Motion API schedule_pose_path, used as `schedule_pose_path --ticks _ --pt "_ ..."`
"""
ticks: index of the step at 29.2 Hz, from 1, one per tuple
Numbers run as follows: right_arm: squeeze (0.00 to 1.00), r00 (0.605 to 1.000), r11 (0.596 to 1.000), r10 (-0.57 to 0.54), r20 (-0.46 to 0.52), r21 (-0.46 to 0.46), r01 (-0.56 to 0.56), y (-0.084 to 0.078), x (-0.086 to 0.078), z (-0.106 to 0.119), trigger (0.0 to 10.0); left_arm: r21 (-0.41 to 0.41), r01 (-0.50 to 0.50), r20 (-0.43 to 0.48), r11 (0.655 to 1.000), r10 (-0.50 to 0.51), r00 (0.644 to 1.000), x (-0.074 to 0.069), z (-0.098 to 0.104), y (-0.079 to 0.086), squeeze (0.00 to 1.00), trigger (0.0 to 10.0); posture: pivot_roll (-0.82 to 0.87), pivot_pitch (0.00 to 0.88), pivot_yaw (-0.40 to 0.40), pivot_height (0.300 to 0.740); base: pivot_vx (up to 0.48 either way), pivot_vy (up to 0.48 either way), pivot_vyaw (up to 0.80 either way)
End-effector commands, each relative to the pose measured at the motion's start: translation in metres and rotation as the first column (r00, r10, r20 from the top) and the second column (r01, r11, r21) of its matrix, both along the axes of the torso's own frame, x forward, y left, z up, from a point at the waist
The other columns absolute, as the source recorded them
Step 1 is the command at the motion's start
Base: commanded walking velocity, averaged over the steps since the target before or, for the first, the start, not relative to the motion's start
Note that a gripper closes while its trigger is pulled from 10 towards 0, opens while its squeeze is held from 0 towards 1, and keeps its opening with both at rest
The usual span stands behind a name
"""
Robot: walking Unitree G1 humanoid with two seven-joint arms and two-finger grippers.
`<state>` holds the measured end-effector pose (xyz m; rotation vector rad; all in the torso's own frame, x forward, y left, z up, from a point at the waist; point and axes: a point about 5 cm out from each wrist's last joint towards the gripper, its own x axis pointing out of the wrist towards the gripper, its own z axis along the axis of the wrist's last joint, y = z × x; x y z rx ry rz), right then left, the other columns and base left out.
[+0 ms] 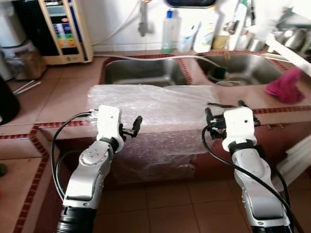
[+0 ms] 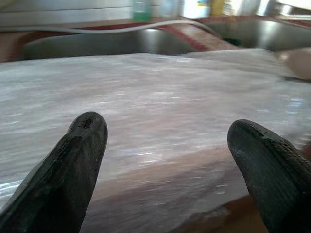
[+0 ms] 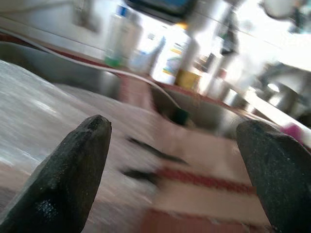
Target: Kitchen organization
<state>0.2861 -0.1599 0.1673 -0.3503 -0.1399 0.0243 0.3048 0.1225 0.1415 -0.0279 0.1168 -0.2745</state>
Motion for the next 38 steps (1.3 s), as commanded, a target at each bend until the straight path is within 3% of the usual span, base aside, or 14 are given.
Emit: schedule_pose_path --ticks 1,38 --pt "0.00 1.000 1.000 -0.012 -0.006 -0.003 0.012 -0.005 0.000 -0.001 10.0 0.003 0.029 0.009 1.000 -0.029 1.000 0.000 0.002 -0.009 0.00 10.0 -0.04 0.000 0.042 0.740 0.000 -0.398 -0.58" --pt "0.00 1.000 1.000 0.009 -0.025 -0.002 -0.009 -0.002 0.000 -0.005 10.0 -0.013 -0.026 -0.037 1.000 0.025 0.999 0.014 -0.017 -0.009 0.00 10.0 -0.06 0.000 0.043 0.740 0.000 -0.380 -0.04"
